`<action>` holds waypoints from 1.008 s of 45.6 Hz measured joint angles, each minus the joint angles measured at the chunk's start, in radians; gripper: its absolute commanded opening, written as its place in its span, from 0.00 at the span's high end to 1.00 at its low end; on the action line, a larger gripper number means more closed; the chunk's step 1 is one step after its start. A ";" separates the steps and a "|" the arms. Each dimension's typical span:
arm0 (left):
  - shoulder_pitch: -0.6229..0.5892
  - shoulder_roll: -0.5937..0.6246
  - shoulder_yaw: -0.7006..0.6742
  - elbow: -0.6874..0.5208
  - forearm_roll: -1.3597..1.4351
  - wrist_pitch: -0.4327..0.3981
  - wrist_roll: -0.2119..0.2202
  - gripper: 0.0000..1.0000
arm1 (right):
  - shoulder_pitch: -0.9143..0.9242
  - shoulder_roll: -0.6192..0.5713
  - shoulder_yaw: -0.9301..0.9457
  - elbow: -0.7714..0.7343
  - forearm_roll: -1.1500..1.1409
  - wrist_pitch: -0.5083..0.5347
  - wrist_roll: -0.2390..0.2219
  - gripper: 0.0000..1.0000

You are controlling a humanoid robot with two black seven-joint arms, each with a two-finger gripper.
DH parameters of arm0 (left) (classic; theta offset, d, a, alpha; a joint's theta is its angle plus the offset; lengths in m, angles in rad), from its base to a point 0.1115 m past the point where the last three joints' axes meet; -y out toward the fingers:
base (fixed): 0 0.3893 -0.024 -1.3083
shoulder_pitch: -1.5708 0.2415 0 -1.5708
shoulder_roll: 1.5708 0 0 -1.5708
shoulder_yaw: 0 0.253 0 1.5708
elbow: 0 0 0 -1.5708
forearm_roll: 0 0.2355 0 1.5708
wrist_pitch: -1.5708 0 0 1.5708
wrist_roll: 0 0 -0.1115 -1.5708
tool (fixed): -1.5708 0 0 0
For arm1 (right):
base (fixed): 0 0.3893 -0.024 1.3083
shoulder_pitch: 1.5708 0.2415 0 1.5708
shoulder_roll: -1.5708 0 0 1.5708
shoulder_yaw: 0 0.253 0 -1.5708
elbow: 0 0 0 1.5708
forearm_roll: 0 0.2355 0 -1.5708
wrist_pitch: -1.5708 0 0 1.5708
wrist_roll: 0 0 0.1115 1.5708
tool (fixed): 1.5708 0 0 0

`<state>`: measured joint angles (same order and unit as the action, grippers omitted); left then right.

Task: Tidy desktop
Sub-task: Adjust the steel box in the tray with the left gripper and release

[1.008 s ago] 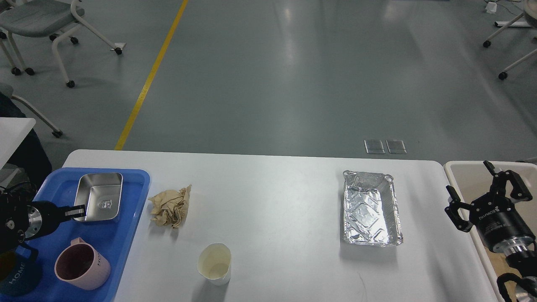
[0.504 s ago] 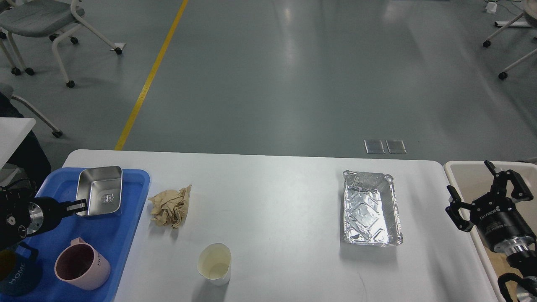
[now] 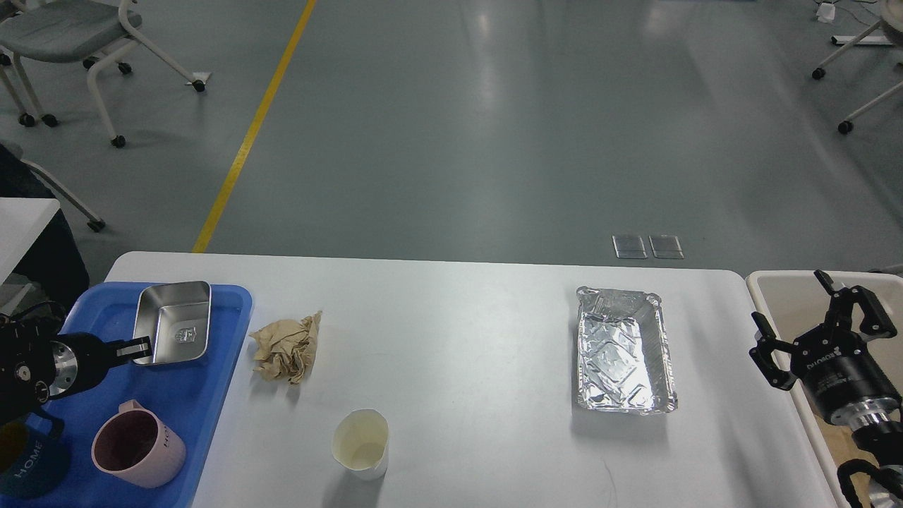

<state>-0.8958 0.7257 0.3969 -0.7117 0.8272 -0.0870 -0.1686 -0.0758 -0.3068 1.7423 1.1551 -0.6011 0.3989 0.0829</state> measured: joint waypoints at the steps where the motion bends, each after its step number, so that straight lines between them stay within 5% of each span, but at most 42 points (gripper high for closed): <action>1: 0.000 0.000 0.000 0.000 0.000 0.000 0.000 0.04 | 0.000 0.000 0.000 0.000 0.000 0.000 0.000 0.00; 46: -0.003 0.000 0.002 0.000 -0.002 0.005 0.001 0.04 | 0.005 0.003 0.000 0.000 0.000 0.000 0.000 0.00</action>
<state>-0.8988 0.7255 0.3988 -0.7117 0.8254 -0.0820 -0.1680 -0.0706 -0.3037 1.7426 1.1551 -0.6015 0.3988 0.0828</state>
